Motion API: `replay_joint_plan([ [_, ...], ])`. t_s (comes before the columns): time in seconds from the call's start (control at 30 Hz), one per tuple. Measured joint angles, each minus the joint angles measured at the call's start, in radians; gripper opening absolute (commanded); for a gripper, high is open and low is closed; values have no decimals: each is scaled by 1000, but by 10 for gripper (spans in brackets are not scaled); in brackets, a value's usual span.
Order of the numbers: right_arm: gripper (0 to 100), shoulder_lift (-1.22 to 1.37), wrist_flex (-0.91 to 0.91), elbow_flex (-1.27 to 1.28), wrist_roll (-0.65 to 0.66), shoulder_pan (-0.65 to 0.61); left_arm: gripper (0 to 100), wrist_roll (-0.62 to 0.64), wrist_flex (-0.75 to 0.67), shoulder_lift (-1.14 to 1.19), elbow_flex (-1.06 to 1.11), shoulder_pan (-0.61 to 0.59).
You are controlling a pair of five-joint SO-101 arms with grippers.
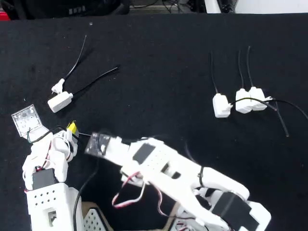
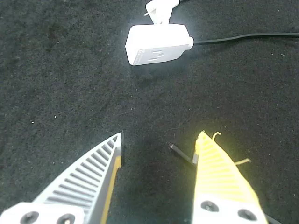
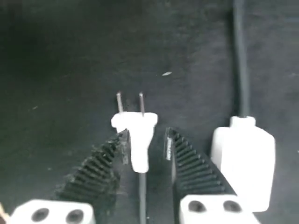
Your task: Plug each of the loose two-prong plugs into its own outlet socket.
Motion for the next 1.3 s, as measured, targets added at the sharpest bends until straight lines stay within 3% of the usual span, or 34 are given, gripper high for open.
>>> replay_joint_plan([
  [0.93,115,-143,46,60,3,-78,253,0,0,0,0,0],
  [1.07,115,-133,-11,92,2,-97,253,0,0,0,0,0],
  [1.3,114,-48,-64,66,2,-97,253,23,44,0,-48,-129],
])
